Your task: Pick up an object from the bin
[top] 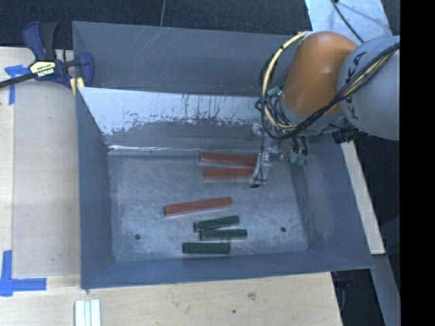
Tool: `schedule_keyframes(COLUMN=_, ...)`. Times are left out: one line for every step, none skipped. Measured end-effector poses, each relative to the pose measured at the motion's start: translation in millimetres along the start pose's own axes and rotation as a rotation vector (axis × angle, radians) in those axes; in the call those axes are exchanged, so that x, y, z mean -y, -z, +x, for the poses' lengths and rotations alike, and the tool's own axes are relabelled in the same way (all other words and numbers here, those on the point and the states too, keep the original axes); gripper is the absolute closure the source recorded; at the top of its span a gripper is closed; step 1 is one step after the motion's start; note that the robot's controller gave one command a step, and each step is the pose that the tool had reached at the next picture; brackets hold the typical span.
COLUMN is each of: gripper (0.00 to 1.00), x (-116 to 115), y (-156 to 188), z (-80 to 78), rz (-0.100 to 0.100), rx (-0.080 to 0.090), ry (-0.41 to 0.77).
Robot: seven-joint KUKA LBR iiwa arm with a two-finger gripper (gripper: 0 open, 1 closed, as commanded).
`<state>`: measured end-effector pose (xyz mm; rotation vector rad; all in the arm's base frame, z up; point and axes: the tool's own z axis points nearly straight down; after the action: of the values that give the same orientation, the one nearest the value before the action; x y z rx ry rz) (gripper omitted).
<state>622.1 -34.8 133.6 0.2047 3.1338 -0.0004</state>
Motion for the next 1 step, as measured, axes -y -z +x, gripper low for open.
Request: schedule_keyframes(gripper=0.00, x=-16.2, y=-39.7, z=-1.9, rz=0.000, rx=0.005, ry=-0.002)
